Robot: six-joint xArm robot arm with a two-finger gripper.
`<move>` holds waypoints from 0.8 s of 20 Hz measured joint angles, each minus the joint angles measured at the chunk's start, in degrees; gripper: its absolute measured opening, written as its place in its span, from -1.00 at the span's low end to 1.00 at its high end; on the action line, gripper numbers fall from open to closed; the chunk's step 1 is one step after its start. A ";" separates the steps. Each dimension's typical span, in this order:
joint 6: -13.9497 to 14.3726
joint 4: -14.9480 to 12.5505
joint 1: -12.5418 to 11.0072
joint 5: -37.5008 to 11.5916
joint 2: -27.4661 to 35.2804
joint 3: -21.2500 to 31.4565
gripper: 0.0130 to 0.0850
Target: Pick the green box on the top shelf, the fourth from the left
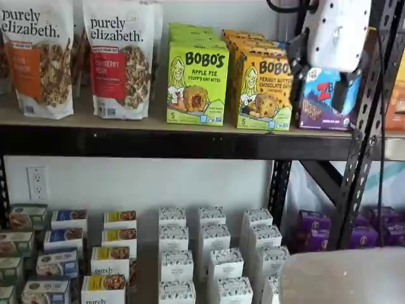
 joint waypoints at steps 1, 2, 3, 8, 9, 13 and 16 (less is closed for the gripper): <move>-1.70 3.17 -2.85 -5.00 -3.27 3.18 1.00; -2.07 4.01 -3.35 -6.35 -4.13 3.95 1.00; -1.91 4.16 -3.12 -6.81 -4.46 4.53 1.00; -1.13 4.09 -2.23 -7.42 -5.41 5.86 1.00; -1.01 4.05 -2.10 -7.47 -5.50 6.00 1.00; -0.46 3.82 -1.45 -7.70 -5.86 6.51 1.00; -0.03 3.69 -0.98 -7.71 -5.95 6.71 1.00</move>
